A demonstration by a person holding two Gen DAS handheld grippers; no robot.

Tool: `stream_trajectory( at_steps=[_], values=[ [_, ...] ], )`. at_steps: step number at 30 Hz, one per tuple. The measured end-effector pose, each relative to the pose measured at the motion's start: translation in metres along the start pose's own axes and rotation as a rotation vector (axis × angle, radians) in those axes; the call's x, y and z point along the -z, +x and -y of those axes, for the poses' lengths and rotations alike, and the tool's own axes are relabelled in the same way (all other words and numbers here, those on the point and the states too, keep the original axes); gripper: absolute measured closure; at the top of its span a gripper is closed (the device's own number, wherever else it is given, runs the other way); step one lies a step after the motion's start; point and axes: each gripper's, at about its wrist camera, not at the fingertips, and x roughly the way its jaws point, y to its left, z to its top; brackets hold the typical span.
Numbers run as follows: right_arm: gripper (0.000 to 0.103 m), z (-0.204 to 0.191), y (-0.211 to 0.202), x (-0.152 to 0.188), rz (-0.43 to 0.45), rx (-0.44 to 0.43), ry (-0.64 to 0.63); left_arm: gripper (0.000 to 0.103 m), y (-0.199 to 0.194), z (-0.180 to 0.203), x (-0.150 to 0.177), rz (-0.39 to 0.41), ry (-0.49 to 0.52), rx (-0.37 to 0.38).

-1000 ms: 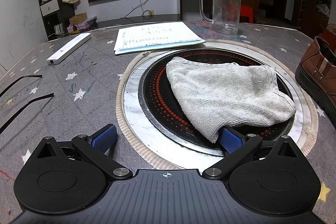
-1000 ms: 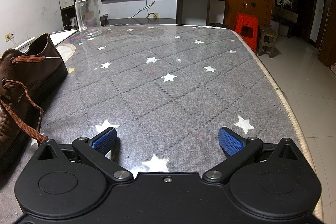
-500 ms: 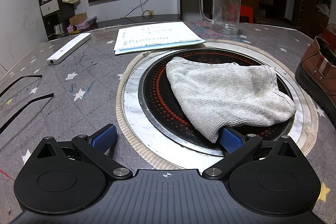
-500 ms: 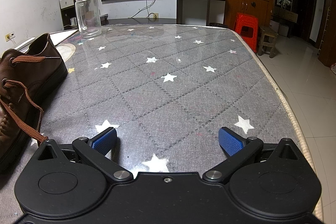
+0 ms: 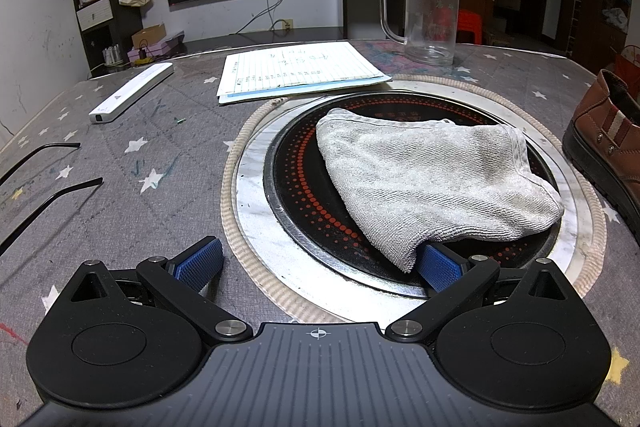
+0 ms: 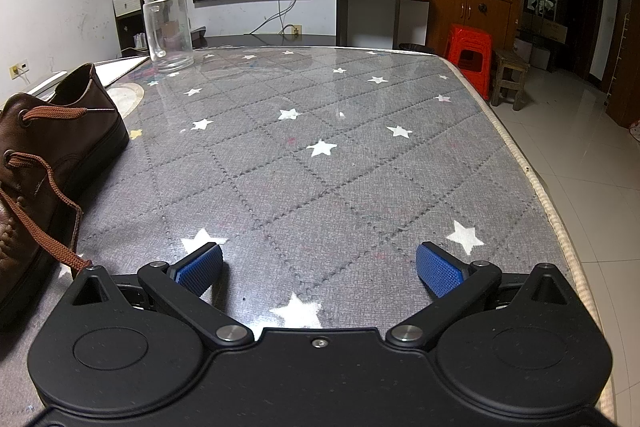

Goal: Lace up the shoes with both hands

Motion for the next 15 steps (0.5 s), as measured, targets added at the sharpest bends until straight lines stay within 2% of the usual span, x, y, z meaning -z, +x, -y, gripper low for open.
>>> stream_trajectory(
  at_steps=[15],
  values=[
    [0.000,-0.0001,0.0002,-0.0001,0.000,0.000,0.000,0.000,-0.0010,0.0018,0.0004,0.000,0.000,0.000]
  ],
)
